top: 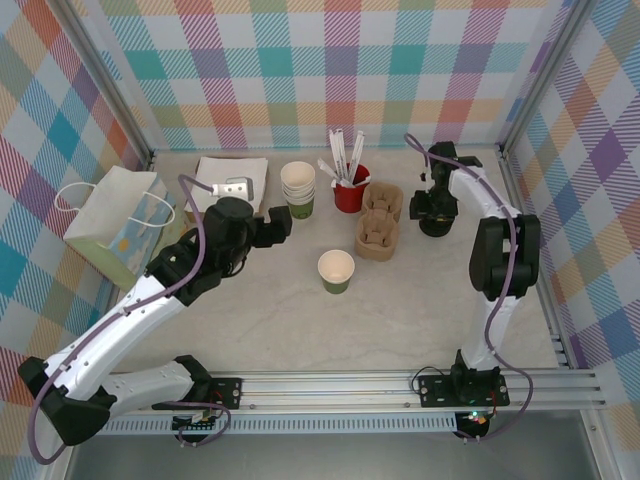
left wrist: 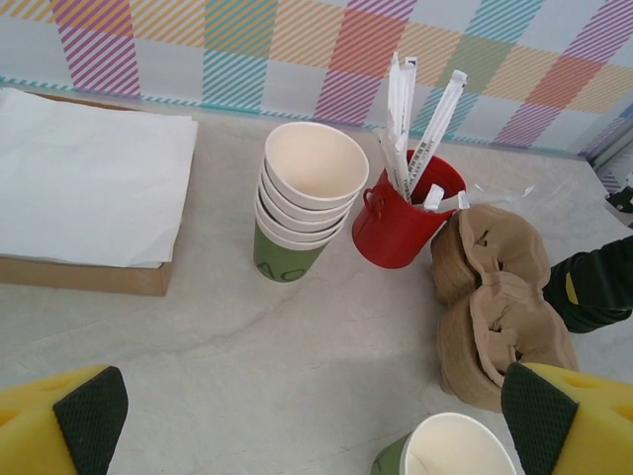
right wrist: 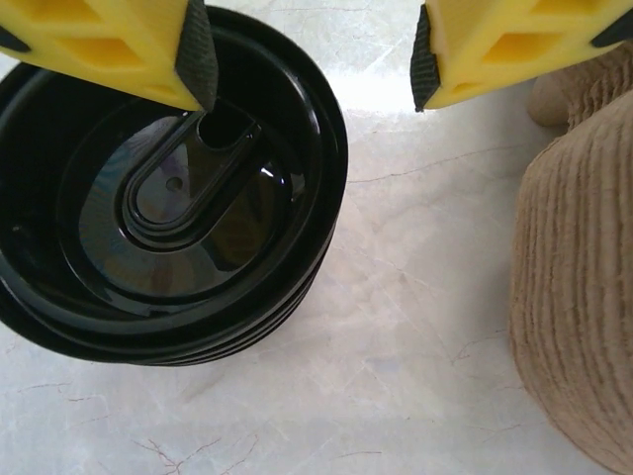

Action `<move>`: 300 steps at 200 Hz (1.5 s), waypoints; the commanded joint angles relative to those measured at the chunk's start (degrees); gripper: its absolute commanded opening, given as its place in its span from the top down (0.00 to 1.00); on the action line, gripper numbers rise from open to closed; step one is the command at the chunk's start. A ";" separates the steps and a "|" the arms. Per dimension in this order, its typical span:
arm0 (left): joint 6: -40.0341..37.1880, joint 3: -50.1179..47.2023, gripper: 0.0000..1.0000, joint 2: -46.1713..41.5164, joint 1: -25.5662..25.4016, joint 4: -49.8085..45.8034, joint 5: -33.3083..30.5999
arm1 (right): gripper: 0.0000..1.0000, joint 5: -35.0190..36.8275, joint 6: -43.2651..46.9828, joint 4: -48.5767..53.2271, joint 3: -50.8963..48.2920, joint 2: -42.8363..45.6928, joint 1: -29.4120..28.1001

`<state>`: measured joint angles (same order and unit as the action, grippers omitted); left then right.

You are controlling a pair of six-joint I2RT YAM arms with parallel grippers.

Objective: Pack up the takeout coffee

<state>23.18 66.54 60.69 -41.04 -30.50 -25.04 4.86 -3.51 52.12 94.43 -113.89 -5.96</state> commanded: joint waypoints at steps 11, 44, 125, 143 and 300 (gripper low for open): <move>1.54 -1.33 0.01 -1.71 0.84 -0.91 -2.01 | 0.50 0.50 1.22 1.13 3.18 -2.49 0.33; 1.56 -1.33 0.01 -1.71 0.87 -0.88 -2.11 | 0.57 0.15 1.18 1.47 4.68 -4.08 0.37; 1.64 -1.42 0.01 -1.60 1.05 -0.88 -2.20 | 0.70 -0.03 1.18 2.07 5.82 -5.38 0.33; 1.67 -1.42 0.01 -1.54 1.10 -0.79 -2.04 | 0.73 0.00 1.40 2.08 5.76 -5.46 0.35; -2.23 -1.45 0.00 -1.63 1.23 4.02 3.27 | 0.87 -6.49 -0.87 0.07 0.27 4.25 0.95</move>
<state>23.64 65.82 59.86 -40.56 -30.44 -24.43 2.66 -2.81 52.40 96.64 -116.03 -5.58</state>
